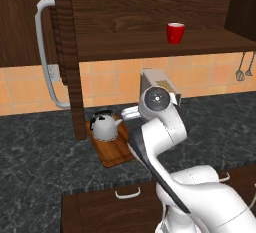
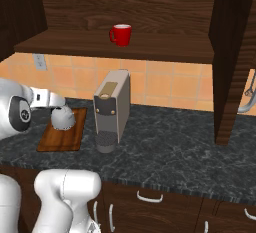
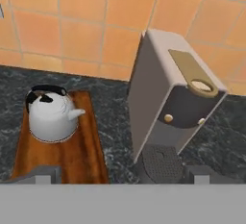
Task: Pick the kettle from the counter and place it on the tray. Then pick the mug from the cabinet and place it on the tray. Then close the cabinet doors.
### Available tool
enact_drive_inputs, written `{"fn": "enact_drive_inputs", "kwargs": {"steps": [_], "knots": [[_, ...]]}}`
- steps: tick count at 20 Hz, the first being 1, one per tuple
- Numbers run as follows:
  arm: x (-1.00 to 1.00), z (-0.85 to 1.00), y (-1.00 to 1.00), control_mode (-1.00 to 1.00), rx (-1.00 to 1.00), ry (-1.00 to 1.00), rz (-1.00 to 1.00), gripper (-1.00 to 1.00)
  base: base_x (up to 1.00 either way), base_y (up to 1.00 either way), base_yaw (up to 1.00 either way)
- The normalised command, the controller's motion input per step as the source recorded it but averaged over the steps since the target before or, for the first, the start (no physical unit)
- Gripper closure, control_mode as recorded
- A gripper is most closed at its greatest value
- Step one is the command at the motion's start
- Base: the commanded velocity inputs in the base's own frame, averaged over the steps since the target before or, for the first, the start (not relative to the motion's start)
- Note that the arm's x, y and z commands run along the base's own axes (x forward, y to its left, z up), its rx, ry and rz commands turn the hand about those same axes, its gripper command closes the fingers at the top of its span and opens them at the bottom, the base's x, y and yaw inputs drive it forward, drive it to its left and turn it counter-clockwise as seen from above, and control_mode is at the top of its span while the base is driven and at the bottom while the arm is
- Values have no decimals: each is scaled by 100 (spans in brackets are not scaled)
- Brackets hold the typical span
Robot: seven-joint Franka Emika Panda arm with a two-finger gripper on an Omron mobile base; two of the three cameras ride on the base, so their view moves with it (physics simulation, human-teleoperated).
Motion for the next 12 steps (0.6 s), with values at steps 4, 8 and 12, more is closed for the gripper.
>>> {"fn": "enact_drive_inputs", "kwargs": {"steps": [4, 8, 12], "knots": [[-14, 64, -41, -100, 26, -1, -23, -100, 0, 0, 0], [-10, 72, -39, -100, 22, 0, -20, -100, 0, 0, 0], [-3, 77, -24, -100, 11, 0, -21, -100, 0, 0, 0]]}}
